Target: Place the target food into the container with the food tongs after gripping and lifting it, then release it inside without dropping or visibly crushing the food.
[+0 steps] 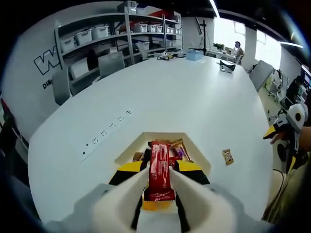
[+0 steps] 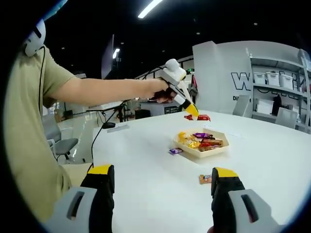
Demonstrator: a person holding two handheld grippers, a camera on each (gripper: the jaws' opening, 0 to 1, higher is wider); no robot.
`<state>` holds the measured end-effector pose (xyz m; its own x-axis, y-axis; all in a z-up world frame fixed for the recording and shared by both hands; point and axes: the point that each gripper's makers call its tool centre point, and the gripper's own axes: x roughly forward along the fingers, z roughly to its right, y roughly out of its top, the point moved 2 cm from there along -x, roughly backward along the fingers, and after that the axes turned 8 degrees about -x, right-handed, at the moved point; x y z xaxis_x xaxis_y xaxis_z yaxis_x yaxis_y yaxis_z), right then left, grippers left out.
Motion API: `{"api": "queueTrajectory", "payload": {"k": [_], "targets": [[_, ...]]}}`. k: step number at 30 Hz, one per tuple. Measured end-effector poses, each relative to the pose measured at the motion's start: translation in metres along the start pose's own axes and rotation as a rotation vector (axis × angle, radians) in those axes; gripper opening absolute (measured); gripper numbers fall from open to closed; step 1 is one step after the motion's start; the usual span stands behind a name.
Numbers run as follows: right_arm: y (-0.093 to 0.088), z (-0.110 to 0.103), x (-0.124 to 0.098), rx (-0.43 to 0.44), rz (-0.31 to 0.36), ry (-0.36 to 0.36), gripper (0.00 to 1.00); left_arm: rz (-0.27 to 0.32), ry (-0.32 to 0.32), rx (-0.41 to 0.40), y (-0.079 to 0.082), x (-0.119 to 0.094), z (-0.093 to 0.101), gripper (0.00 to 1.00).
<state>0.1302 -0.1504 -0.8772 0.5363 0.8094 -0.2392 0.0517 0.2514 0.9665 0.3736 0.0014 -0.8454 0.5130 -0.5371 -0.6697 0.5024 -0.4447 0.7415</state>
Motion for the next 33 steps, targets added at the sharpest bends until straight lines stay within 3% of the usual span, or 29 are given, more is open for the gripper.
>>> {"api": "queueTrajectory", "payload": {"k": [19,33], "targets": [[0.001,0.003,-0.004,-0.006,0.000,-0.006,0.81,-0.042,0.039,-0.016,-0.003,0.010,-0.015,0.24],[0.003,0.002,-0.002,-0.010,0.003,-0.001,0.81,-0.024,0.046,-0.012,0.004,0.002,-0.016,0.23]]}}
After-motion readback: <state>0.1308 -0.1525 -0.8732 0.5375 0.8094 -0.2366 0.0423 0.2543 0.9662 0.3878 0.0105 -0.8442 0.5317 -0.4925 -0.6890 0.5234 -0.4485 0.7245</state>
